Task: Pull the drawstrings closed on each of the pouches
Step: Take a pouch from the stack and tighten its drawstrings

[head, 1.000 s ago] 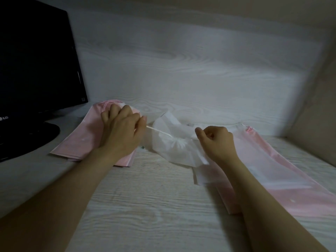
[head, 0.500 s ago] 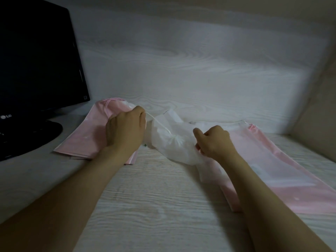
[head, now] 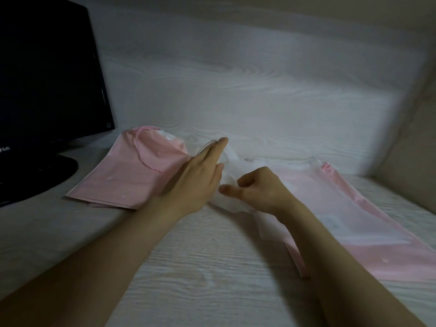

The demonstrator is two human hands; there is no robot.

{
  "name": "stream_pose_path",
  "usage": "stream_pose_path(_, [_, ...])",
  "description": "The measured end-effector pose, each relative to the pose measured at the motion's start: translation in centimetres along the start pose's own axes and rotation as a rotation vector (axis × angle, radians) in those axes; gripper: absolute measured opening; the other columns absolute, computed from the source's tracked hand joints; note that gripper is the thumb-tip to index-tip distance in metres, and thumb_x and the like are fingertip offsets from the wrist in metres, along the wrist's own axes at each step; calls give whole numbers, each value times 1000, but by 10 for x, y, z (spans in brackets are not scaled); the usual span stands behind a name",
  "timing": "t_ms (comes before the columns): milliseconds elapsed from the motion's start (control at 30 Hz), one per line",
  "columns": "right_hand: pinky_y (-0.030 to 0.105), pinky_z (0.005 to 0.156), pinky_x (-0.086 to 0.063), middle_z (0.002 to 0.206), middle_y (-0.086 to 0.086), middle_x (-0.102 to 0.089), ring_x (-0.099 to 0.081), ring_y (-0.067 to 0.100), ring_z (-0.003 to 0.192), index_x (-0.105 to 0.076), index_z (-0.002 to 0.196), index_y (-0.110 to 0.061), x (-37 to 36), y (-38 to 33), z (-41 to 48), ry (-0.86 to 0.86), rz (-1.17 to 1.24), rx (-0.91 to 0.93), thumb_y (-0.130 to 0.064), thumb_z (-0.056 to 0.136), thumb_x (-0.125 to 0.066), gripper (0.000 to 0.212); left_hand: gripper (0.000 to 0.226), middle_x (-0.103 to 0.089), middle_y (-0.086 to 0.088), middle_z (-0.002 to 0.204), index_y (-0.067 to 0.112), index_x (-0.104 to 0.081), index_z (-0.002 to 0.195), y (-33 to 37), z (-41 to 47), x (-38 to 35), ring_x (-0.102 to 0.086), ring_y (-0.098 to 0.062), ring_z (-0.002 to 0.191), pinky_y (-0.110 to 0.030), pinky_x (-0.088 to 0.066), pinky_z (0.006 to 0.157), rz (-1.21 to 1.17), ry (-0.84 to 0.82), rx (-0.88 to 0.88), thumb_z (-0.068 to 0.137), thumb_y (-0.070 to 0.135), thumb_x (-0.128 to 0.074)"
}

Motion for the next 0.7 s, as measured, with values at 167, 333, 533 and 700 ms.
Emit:
stream_pose_path(167, [22,61,-47,77,-15,-70,-63,3,69,-72,88,-28,-13,-8,-5,1,-168,168,-62,65,-88,44,65,-32,-14,169,1,-25,164,-1,0,-3,-35,-21,154,-35,-37,123,127,4,12,107,17,-51])
stream_pose_path(333, [39,67,-49,90,-4,-65,-59,19,79,-59,91,-22,-19,-19,-5,53,-351,499,0,72,-66,30,75,-41,-13,163,7,-26,164,-12,-1,-10,-60,-32,129,-44,-48,111,-46,38,196,97,11,-60])
stream_pose_path(533, [37,76,-49,100,2,-73,-65,28,92,-70,107,-19,-11,-14,-2,124,-483,428,-7,73,-63,37,97,-35,-8,165,16,-17,165,-28,-8,-28,-68,-25,117,-42,-55,103,-260,30,467,88,14,-76])
stream_pose_path(700, [28,57,-37,57,-4,-48,-42,12,55,-63,64,-9,-4,-8,-5,23,119,83,-39,81,-73,37,101,-49,-8,156,30,-19,164,-36,-9,-31,-74,-16,101,-45,-58,99,-342,16,516,84,15,-79])
Point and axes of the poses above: each hand's wrist, its own z-axis towards the middle knuckle, its own x-axis out of the back of the hand, y = z × x, the point moved 5 cm from there along z, towards the middle knuckle
